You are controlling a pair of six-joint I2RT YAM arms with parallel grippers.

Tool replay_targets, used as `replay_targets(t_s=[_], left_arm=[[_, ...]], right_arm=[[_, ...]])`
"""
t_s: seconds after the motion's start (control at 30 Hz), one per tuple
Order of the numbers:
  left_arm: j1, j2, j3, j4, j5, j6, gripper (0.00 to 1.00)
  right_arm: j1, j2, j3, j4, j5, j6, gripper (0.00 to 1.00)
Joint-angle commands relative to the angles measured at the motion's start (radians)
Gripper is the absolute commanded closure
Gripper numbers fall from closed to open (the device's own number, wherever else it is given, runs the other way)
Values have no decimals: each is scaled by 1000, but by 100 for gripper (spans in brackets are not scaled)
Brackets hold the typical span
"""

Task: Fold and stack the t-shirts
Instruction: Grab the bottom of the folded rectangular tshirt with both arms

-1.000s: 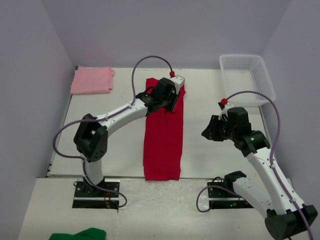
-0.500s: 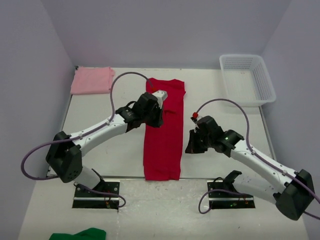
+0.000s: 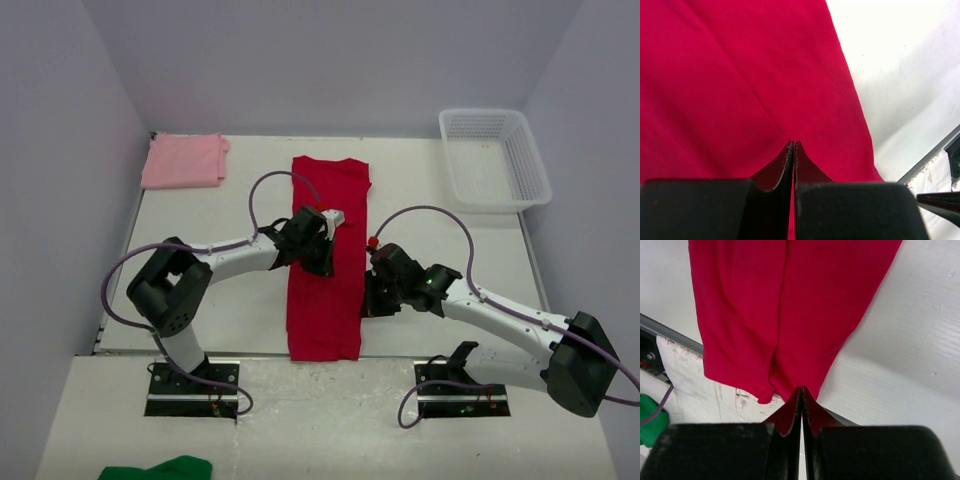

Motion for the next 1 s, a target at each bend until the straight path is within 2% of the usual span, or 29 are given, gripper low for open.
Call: replay_targets(t_s=[0.0, 0.4, 0.67, 0.83, 0.97], left_arm=[[8, 58, -1, 95, 45, -18, 100], [71, 257, 100, 132, 80, -1, 100], [144, 293, 192, 107, 120, 19, 100], [180, 300, 226, 78, 129, 35, 100], [187, 288, 232, 81, 184, 42, 100]], right_arm=[[7, -14, -1, 34, 31, 24, 100], [9, 6, 32, -10, 92, 12, 99], [9, 21, 35, -33, 121, 9, 95], [9, 12, 30, -56, 152, 33, 87], [9, 6, 12, -47, 175, 41, 70]])
